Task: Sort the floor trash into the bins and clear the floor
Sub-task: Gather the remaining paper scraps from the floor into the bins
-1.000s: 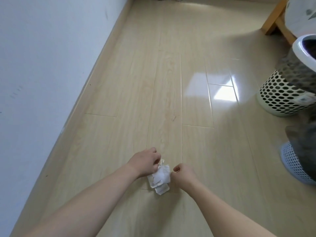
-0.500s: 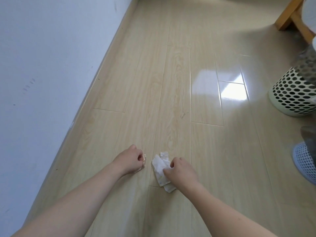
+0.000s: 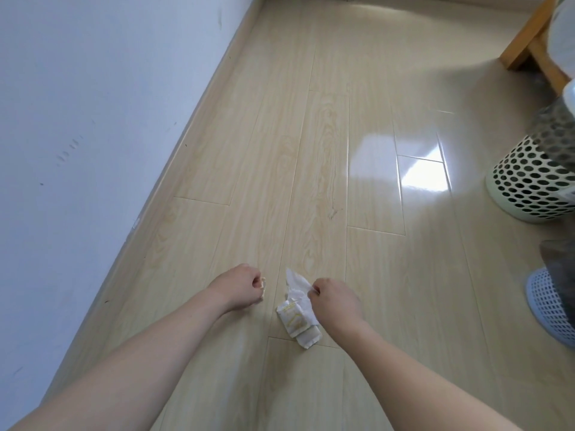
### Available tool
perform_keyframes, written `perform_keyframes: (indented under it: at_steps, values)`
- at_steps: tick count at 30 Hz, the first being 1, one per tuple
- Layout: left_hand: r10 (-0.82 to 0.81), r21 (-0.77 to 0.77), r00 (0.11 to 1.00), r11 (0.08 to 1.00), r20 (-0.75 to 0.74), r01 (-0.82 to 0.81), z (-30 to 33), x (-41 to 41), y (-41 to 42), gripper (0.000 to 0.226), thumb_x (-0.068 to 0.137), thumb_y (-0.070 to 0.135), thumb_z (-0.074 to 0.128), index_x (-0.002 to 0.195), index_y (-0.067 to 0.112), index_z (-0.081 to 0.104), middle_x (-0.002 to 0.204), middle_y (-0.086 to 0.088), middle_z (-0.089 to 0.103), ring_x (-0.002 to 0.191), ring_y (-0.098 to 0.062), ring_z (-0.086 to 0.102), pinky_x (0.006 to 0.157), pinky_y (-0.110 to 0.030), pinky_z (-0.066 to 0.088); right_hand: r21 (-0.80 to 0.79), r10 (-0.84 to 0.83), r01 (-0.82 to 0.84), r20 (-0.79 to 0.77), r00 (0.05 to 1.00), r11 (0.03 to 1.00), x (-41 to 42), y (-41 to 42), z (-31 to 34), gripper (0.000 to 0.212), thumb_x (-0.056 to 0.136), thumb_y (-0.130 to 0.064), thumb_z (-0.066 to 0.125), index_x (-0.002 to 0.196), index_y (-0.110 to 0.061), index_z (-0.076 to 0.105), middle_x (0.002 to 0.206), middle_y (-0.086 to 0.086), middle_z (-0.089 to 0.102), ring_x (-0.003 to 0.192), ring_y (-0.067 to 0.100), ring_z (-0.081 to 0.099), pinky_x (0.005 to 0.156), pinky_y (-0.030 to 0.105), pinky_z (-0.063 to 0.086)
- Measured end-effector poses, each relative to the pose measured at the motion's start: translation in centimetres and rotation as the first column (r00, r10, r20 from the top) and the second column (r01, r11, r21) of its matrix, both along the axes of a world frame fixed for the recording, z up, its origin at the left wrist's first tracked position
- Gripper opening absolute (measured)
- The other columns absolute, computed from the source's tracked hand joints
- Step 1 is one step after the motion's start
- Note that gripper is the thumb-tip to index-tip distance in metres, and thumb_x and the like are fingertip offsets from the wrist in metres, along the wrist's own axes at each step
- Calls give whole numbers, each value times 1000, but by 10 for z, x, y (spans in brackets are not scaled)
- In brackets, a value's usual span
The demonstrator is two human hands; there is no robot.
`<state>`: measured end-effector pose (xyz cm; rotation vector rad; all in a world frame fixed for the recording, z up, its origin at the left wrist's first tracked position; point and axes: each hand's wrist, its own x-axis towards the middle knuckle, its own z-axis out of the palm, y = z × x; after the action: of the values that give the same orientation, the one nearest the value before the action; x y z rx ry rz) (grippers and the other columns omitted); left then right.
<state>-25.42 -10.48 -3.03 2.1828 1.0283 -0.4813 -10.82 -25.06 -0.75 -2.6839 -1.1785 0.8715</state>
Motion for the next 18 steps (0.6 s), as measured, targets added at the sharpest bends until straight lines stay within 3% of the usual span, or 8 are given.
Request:
perform_keyframes:
  at_steps: [3, 6, 10, 13, 18]
  values:
    - [246, -183, 960, 958, 133, -220, 23, 9, 2, 17, 83, 9, 56, 70, 16, 49, 70, 3, 60, 61, -9, 55, 54, -22, 38, 81, -56, 59, -45, 997, 995, 20, -3, 21, 25, 96, -23, 44, 75, -11, 54, 73, 2, 56, 68, 24, 53, 53, 29, 34]
    - [385, -338, 901, 890, 201, -305, 55, 27, 2, 14, 85, 5, 57, 76, 15, 53, 79, -7, 64, 69, -18, 55, 57, -24, 38, 136, -124, 142, -132, 984, 980, 47, -8, 41, 24, 94, -22, 46, 79, -10, 60, 83, 5, 68, 74, 28, 63, 60, 32, 46]
    - [361, -406, 890, 884, 278, -232, 106, 71, -12, 9, 90, 8, 56, 85, 15, 54, 95, -10, 68, 77, -19, 60, 65, -28, 43, 132, -165, 203, -253, 953, 970, 87, -20, 85, 16, 92, -13, 48, 81, -16, 59, 88, 7, 69, 76, 26, 64, 67, 32, 51]
    - [289, -381, 896, 912, 336, -151, 149, 117, -37, 9, 91, 9, 57, 86, 16, 54, 90, -5, 66, 77, -19, 61, 67, -30, 42, 162, -181, 237, -302, 936, 958, 125, -42, 128, 14, 92, -10, 49, 85, -13, 60, 82, 7, 66, 61, 19, 57, 56, 23, 43]
    - [245, -334, 850, 938, 466, -87, 213, 203, -92, 8, 91, 10, 54, 87, 17, 52, 89, -3, 65, 76, -18, 62, 68, -31, 40, 242, -277, 374, -356, 893, 895, 203, -95, 184, 10, 94, -15, 55, 90, -9, 62, 76, 5, 66, 56, 14, 57, 53, 24, 45]
